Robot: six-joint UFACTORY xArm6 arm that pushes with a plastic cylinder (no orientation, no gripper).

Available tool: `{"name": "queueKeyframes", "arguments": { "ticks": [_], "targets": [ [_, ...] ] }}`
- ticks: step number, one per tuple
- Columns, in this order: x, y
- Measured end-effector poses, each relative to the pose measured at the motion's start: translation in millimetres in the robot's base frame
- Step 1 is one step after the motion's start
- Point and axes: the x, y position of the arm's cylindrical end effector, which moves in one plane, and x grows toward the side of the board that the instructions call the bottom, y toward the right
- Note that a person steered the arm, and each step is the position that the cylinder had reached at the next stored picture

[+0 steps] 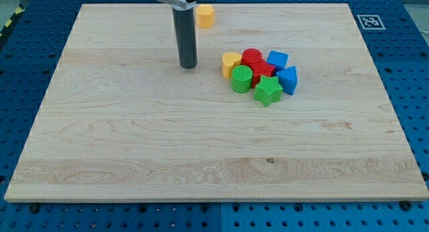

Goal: Point at blue triangle

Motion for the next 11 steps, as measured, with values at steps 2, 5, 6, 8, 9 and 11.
{"name": "queueKeyframes", "arguments": {
  "ticks": [2,5,6,8,9,11],
  "targets": [
    [34,19],
    [152,179],
    [130,251],
    [128,260],
    [114,260],
    [76,250]
  ]
}}
